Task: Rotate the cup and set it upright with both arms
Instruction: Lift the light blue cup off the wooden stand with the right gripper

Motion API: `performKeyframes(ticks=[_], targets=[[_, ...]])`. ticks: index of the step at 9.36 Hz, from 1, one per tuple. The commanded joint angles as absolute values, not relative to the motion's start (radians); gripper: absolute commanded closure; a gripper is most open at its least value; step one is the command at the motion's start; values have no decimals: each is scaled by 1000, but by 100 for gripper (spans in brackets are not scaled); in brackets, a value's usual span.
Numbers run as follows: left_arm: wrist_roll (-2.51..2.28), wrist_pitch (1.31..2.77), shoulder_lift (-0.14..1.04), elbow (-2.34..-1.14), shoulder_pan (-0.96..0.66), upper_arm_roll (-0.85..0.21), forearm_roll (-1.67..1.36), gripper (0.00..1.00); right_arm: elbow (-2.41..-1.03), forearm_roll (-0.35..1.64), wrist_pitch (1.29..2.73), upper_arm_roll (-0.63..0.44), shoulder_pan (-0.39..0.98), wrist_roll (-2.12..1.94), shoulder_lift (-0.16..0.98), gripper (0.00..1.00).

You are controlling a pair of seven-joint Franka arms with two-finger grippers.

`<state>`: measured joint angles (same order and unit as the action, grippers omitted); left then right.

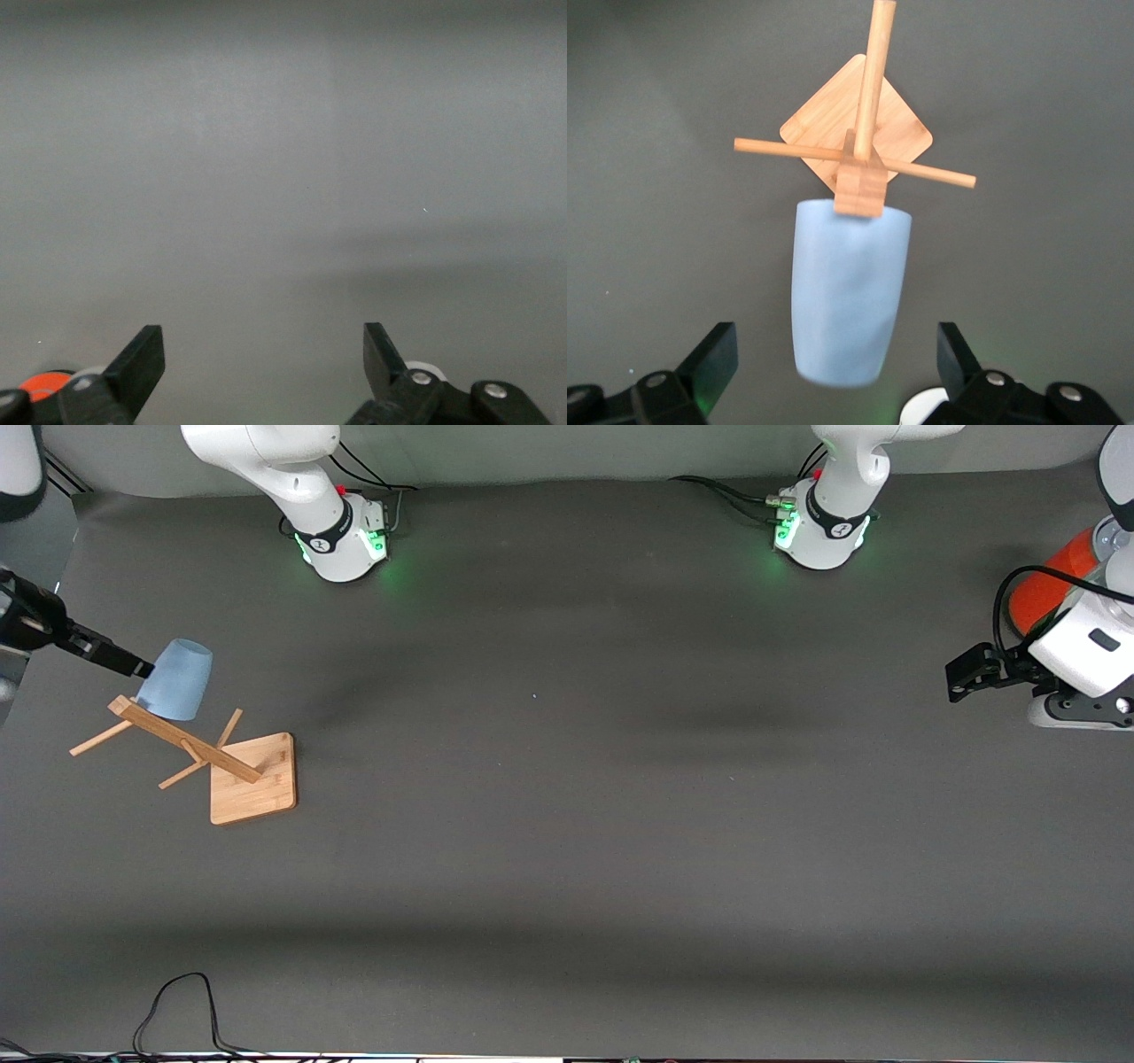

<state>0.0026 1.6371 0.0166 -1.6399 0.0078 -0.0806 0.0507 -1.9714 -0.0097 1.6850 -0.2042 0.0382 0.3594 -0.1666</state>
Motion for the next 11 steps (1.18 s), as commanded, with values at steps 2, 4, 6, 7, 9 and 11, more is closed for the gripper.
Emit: performKeyframes(ticks=[2, 4, 6, 7, 9, 11], targets=[[15, 1611, 23, -1623, 3, -78, 46, 0, -2146, 3, 1869, -215, 49, 376, -179, 0], [15, 1611, 23, -1621, 3, -78, 46, 0, -2184, 3, 1919, -215, 49, 373, -173, 0], [14, 1612, 23, -1621, 0, -80, 44, 0, -2184, 3, 1919, -215, 49, 373, -172, 10], [14, 1612, 23, -1621, 0, -80, 44, 0, -2184, 3, 1917, -215, 49, 370, -173, 49], [14, 1617, 23, -1620, 0, -80, 44, 0, -2183, 3, 1916, -218, 48, 371, -175, 51], [14, 1618, 23, -1620, 2, -80, 37, 0, -2183, 3, 1893, -222, 51, 382, -193, 51]])
